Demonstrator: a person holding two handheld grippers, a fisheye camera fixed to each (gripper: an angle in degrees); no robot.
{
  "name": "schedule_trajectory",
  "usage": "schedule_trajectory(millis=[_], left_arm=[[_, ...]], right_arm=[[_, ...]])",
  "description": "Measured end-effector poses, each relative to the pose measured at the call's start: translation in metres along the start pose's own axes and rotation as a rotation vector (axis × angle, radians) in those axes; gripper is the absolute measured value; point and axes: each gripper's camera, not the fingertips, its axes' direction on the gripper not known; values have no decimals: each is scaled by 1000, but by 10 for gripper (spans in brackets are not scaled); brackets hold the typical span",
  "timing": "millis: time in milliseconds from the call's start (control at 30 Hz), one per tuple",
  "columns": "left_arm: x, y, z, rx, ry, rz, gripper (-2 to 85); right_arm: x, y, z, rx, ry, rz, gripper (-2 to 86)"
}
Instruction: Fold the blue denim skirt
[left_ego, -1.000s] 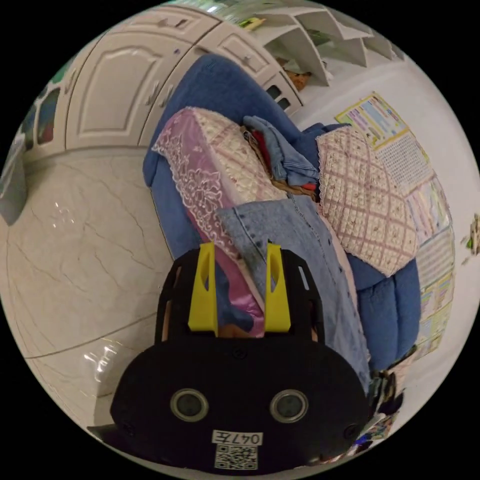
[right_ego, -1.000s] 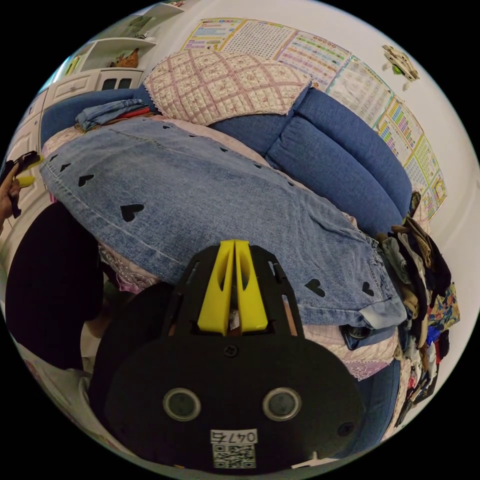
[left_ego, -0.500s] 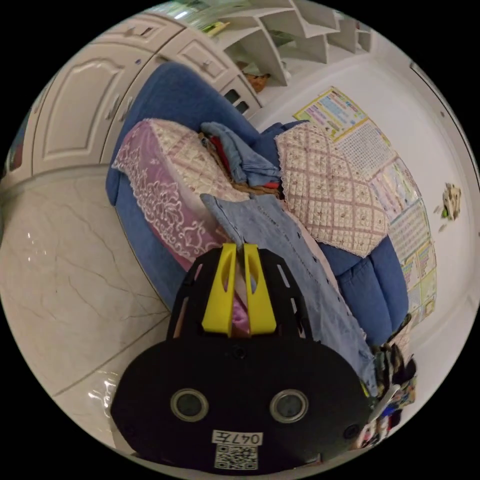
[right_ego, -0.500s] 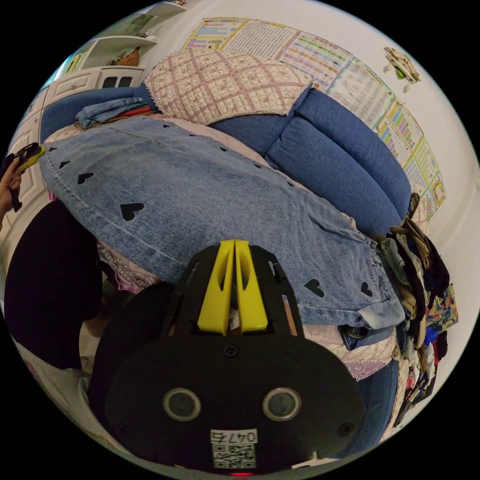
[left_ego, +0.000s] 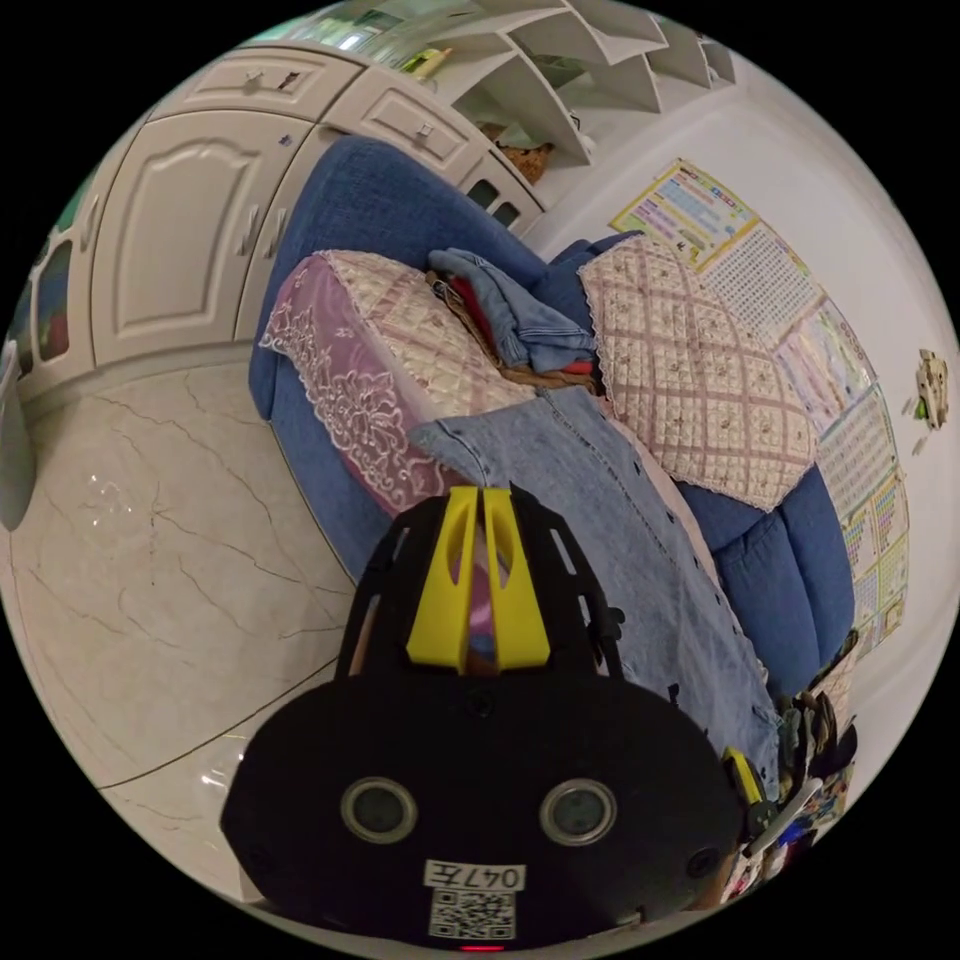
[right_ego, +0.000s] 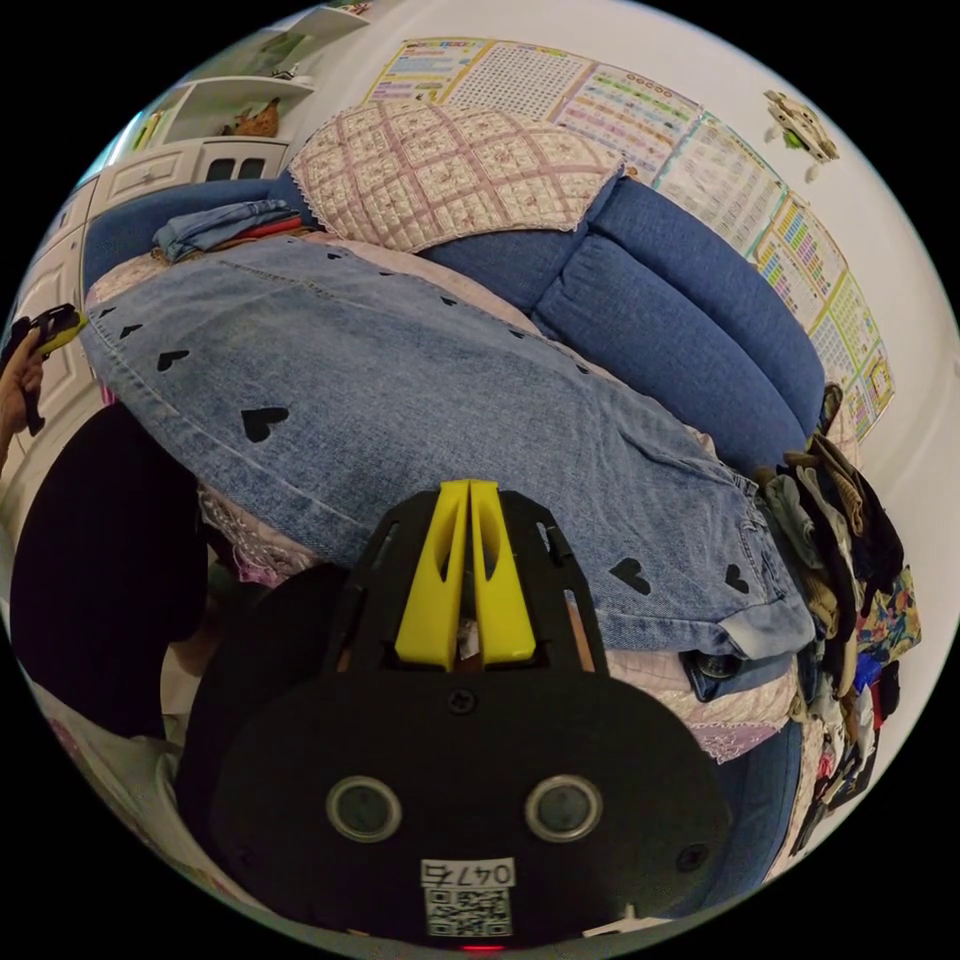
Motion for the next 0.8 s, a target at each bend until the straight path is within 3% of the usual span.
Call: schedule_trajectory(millis=[133,267,367,533,800], left_arm=[[-10,29,4,-15,-20,-31,-8],[-11,79,-5,31,-169,-59,-9],[29,118,-18,89,-273,75,-10],[124,199,6,33,-103,377,-10],[291,418,125,-250,121,779,-10]], right_arm=[[-10,9,3,1,4,-2,-6],[-20,22,7,3,0,2,-6],[-28,34,10,2,4,1,-6],[-42,57,15,-1,17,-7,-6],[-61,118,25,2,18,-2,-6]])
